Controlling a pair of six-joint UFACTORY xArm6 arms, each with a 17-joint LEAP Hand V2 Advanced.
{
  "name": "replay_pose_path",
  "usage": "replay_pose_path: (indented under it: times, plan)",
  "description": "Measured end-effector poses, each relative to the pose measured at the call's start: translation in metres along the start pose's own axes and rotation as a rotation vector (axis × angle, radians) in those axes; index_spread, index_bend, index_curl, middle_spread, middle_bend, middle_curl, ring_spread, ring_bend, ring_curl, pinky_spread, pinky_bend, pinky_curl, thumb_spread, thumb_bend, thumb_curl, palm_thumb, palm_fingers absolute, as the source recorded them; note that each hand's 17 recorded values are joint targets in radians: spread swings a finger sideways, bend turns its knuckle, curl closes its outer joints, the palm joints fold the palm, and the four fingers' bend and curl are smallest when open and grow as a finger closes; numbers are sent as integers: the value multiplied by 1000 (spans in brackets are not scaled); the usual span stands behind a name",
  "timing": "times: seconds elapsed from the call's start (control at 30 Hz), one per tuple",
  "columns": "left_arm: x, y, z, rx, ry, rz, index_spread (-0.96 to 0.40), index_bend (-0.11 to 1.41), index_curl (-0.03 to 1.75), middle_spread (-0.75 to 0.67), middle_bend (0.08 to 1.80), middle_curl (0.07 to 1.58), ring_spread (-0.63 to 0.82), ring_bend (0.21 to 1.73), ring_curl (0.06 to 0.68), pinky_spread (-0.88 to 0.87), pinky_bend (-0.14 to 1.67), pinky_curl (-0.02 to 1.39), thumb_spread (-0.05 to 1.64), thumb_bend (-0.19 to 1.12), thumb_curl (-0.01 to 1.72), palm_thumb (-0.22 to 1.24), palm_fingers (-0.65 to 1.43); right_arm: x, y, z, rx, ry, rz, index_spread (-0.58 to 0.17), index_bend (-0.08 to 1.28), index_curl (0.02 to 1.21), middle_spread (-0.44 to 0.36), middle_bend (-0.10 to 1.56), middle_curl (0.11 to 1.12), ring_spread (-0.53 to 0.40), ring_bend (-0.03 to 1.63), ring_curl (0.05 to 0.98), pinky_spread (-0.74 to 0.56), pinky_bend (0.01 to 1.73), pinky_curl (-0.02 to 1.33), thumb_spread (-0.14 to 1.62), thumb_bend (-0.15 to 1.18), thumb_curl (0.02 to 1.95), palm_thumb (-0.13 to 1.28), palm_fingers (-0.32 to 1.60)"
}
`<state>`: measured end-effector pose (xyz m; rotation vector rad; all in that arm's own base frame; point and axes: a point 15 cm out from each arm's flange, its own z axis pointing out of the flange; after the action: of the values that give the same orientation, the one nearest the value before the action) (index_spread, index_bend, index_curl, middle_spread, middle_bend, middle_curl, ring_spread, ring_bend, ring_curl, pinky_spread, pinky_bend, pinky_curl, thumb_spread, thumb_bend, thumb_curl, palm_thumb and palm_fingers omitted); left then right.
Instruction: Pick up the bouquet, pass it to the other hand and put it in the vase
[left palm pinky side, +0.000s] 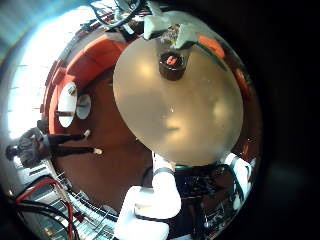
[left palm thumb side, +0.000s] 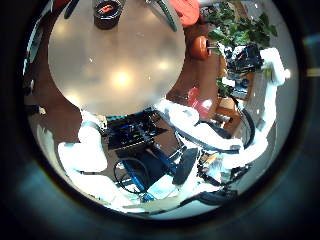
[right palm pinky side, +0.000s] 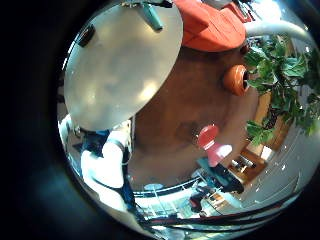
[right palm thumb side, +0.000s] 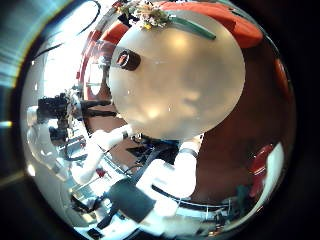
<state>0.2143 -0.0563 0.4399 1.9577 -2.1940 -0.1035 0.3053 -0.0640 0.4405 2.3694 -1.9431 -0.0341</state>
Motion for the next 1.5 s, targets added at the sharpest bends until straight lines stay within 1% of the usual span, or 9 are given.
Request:
replay_pose_path:
  times: [0.07,0.13,0.27,0.3,0.47,0.7,1.07,1.27,1.5]
  plan:
    - [0,4,2,-22,-19,21,0,187,303,477,188,293,586,450,215,559,209,313,1005,-25,230,-5,7,8,-18,3,31,11,-2,-376,139,248,-133,360,374,-32,661,294,267,447,277,1094,-12,257,64,472]
    - [2,6,4,-37,-36,53,0,188,312,472,187,293,584,442,212,559,202,311,1012,-22,238,2,16,14,-36,18,14,-5,9,-335,95,237,-134,390,390,-68,722,322,241,482,293,1095,-4,265,106,429]
    - [8,4,7,-57,-49,112,-1,183,324,467,186,293,581,435,212,554,195,310,1040,-12,254,36,22,18,-71,43,38,-132,62,-276,101,210,-120,407,403,-137,837,357,199,556,305,1108,4,282,203,378]
    - [11,4,8,-60,-48,124,-1,184,327,466,185,293,581,434,212,553,195,309,1048,-10,258,49,23,20,-82,48,58,-173,85,-261,104,199,-112,432,410,-157,910,370,188,575,300,1114,10,291,251,429]
    - [13,6,14,-79,-55,174,-1,180,335,464,185,292,584,434,212,550,195,308,1080,-13,269,94,24,41,-147,57,124,-291,175,-216,141,204,-82,476,434,-161,1008,414,97,698,319,1129,12,319,376,453]
    - [12,6,21,-112,-55,225,10,171,333,467,189,294,589,438,215,550,198,310,1111,-15,275,132,18,60,-215,92,86,-341,266,-191,179,237,-74,530,465,-174,1054,444,-18,797,330,1139,-16,337,441,453]
    - [5,-12,29,-93,-71,211,20,163,320,474,194,303,591,446,216,551,206,317,1125,-19,276,147,6,35,-291,146,149,-271,238,-219,268,339,-63,565,498,-166,1035,458,-58,783,280,1128,-17,373,518,444]
    - [1,-10,31,-94,-72,196,23,165,316,482,193,307,591,451,216,551,206,319,1127,-19,278,150,2,24,-300,190,72,-187,198,-236,289,378,-59,548,497,-123,980,448,0,792,257,1111,-29,381,471,385]
    - [-1,-9,30,-87,-71,193,32,163,312,484,194,309,596,456,217,552,207,322,1134,-19,277,156,-1,29,-313,213,78,-179,235,-243,284,399,-46,525,485,-79,957,426,62,792,221,1099,-26,391,447,386]
